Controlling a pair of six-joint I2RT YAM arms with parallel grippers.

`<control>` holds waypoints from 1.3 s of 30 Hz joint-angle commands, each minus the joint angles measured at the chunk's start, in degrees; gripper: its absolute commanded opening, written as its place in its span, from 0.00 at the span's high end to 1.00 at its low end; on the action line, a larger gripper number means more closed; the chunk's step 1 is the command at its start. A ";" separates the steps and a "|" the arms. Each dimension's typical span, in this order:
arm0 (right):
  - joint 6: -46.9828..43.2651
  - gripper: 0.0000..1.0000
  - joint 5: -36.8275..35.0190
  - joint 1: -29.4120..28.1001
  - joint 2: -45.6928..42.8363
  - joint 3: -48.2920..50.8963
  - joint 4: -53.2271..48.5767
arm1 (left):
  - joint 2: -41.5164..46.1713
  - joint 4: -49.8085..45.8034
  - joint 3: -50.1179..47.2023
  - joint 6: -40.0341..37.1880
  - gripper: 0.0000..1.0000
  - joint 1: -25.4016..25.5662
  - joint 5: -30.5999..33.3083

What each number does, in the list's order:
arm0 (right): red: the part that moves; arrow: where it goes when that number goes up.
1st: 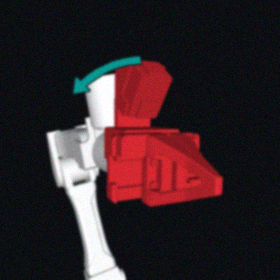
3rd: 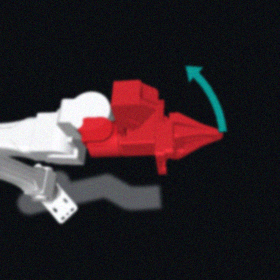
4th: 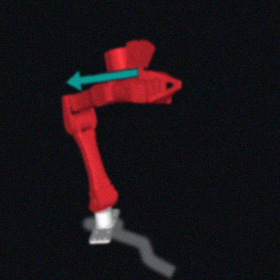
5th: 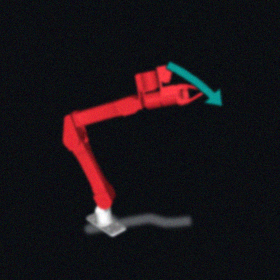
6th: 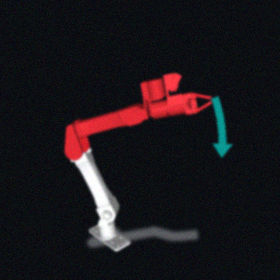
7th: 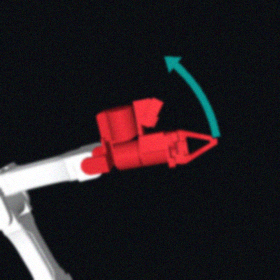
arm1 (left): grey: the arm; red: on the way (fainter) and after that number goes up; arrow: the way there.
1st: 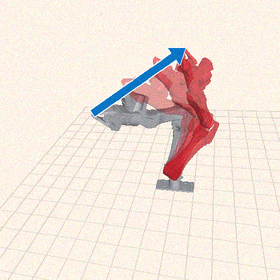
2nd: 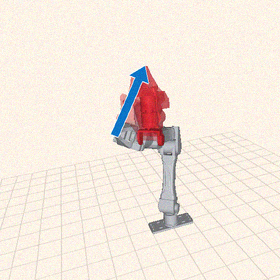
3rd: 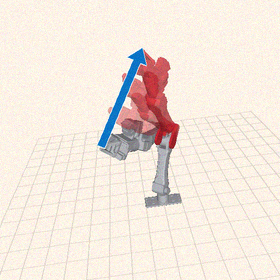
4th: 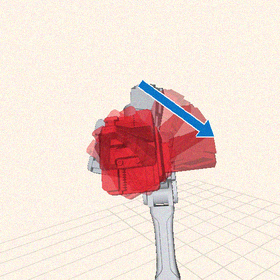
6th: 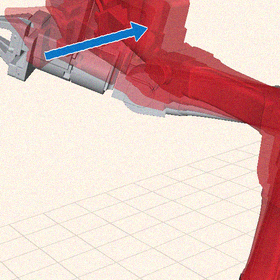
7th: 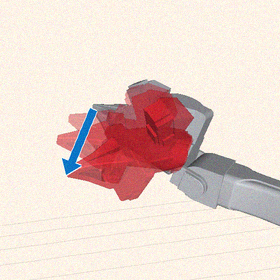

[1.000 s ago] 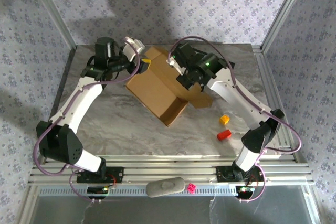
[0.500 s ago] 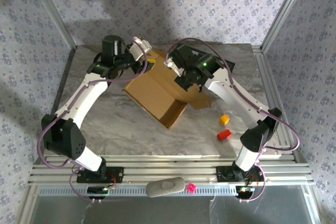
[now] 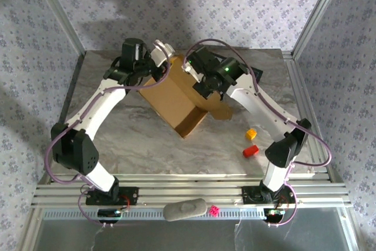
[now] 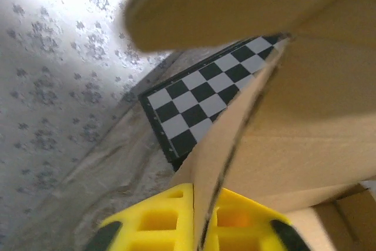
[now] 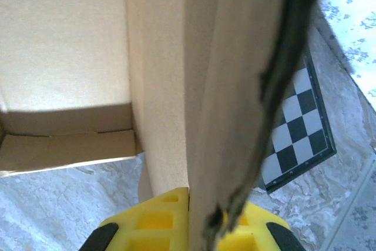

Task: Fold the paper box

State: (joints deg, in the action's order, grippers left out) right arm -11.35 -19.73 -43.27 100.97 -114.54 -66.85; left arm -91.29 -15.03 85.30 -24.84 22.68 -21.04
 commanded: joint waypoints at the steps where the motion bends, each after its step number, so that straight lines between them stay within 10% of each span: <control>1: 3.20 1.00 -0.28 -0.93 2.29 -4.81 -1.03 | 0.15 1.56 0.22 6.76 1.00 0.88 8.43; 5: 9.33 0.99 -0.15 -1.30 4.86 -10.56 -2.55 | 1.15 5.30 -3.56 12.75 1.00 2.12 13.95; 15: 28.07 0.49 13.96 2.98 1.97 -16.83 -2.59 | 6.99 27.83 -21.82 18.52 1.00 2.60 20.13; 28: 70.64 0.51 42.34 38.11 -17.41 22.82 11.94 | 9.01 34.69 -28.84 22.33 1.00 1.40 23.38; 39: 76.09 0.49 52.32 39.88 -9.82 29.20 18.46 | 10.35 37.35 -33.31 24.44 1.00 1.28 24.48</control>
State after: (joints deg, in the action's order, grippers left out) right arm 62.19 28.23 -3.55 88.60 -84.55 -51.57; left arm -83.31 18.20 52.05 -1.83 24.21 2.70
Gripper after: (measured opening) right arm 0.506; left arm 0.045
